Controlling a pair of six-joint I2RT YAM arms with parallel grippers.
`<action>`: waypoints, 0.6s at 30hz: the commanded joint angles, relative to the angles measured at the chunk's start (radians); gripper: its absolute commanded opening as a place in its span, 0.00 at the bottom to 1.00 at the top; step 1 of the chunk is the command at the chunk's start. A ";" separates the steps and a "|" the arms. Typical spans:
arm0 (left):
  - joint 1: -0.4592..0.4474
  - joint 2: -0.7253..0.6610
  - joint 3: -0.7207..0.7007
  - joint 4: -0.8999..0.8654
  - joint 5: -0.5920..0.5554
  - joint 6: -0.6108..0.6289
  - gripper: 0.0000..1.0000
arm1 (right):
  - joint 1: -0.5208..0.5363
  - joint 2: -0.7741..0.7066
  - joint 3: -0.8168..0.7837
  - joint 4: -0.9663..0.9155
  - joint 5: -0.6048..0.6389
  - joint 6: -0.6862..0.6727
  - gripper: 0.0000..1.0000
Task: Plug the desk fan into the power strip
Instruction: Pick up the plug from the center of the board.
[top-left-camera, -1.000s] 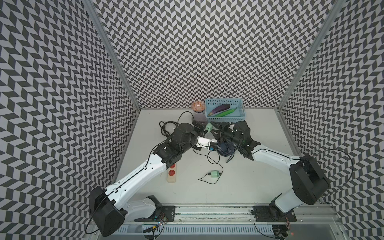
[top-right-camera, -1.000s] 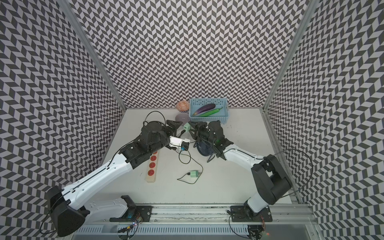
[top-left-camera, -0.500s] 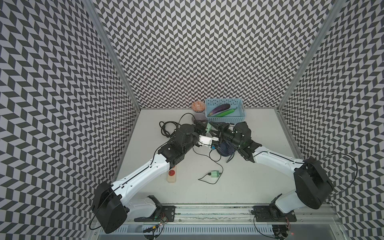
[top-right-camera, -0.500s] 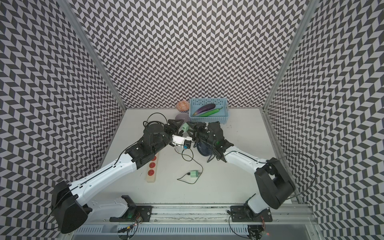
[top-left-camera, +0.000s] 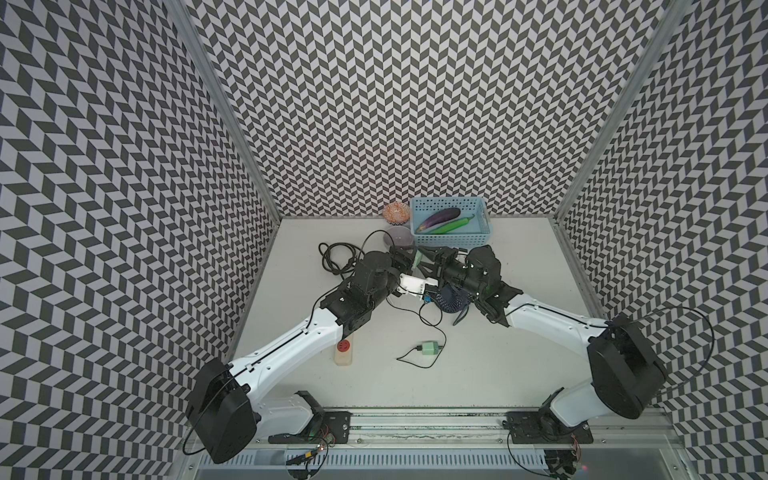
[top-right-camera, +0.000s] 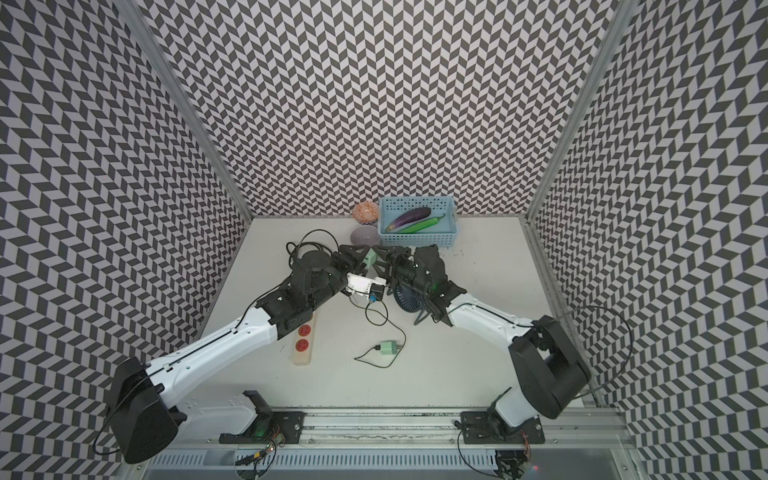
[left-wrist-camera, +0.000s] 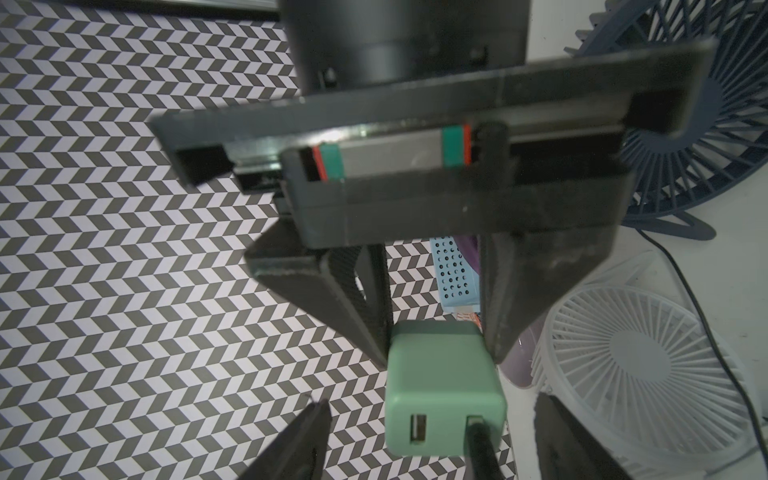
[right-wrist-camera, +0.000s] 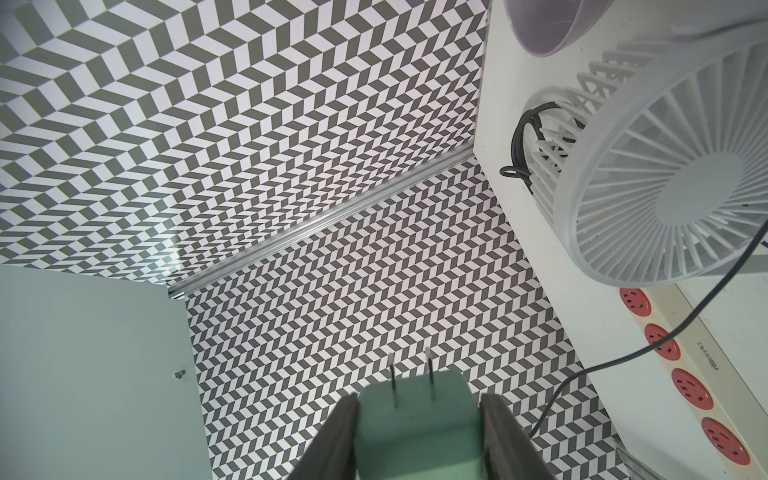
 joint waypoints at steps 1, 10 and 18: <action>-0.004 0.013 -0.003 0.028 0.005 -0.001 0.71 | 0.012 -0.041 0.001 0.084 0.002 0.007 0.00; -0.004 0.025 0.002 0.041 0.003 -0.012 0.54 | 0.015 -0.042 0.010 0.078 0.003 -0.003 0.00; -0.003 0.030 0.003 0.046 -0.007 -0.020 0.33 | 0.018 -0.046 0.010 0.078 0.004 -0.008 0.00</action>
